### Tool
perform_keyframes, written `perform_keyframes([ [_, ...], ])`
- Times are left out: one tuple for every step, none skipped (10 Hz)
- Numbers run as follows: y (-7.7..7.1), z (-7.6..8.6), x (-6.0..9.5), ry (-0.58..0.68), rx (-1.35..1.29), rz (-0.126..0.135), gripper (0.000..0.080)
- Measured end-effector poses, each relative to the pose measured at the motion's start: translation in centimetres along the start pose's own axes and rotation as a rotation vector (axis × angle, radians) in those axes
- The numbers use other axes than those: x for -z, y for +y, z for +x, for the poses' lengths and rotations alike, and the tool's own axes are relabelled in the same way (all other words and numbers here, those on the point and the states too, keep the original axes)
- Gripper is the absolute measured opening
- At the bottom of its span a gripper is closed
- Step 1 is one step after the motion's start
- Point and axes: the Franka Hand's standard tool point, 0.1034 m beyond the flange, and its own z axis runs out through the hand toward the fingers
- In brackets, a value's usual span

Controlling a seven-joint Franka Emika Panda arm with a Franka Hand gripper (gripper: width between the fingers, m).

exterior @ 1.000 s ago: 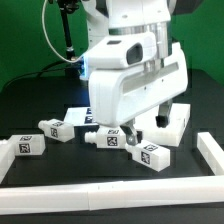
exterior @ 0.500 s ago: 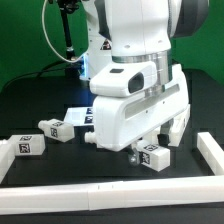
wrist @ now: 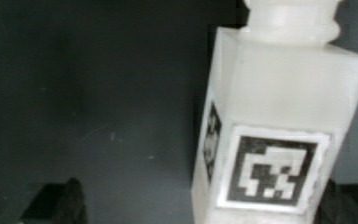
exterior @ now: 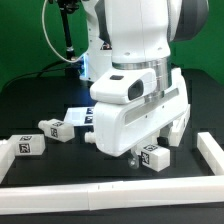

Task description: Assemble one leg

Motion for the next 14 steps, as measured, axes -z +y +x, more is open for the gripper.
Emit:
perform_keyframes([
  [0.0,-0.2,-0.4,-0.001,0.000,0.000,0.0649],
  [0.1,-0.2,-0.5,0.001,-0.002,-0.003,0.0649],
  [0.1,-0.2,-0.5,0.001,-0.002,-0.003,0.0620],
  [0.1,-0.2,-0.5,0.000,-0.002,-0.002,0.0620],
  [0.1,-0.3,-0.5,0.000,-0.002,-0.002,0.0435],
  [0.1,-0.3,-0.5,0.000,-0.002,-0.002,0.0435],
  [0.1,-0.3,-0.5,0.000,-0.002,-0.002,0.0283],
  [0.1,-0.3,-0.5,0.000,-0.002,-0.002,0.0284],
  [0.3,-0.4,-0.3,-0.009,0.011,0.003,0.0285],
  [1.3,-0.6,0.6,-0.017,0.018,0.002,0.0285],
  [1.9,-0.7,1.5,-0.013,0.017,-0.011,0.0285],
  [2.3,-1.5,2.0,-0.017,0.025,-0.018,0.0285],
  [2.4,-2.9,2.9,-0.025,0.011,-0.022,0.0285],
  [2.0,-3.7,3.9,-0.029,0.007,-0.025,0.0285],
])
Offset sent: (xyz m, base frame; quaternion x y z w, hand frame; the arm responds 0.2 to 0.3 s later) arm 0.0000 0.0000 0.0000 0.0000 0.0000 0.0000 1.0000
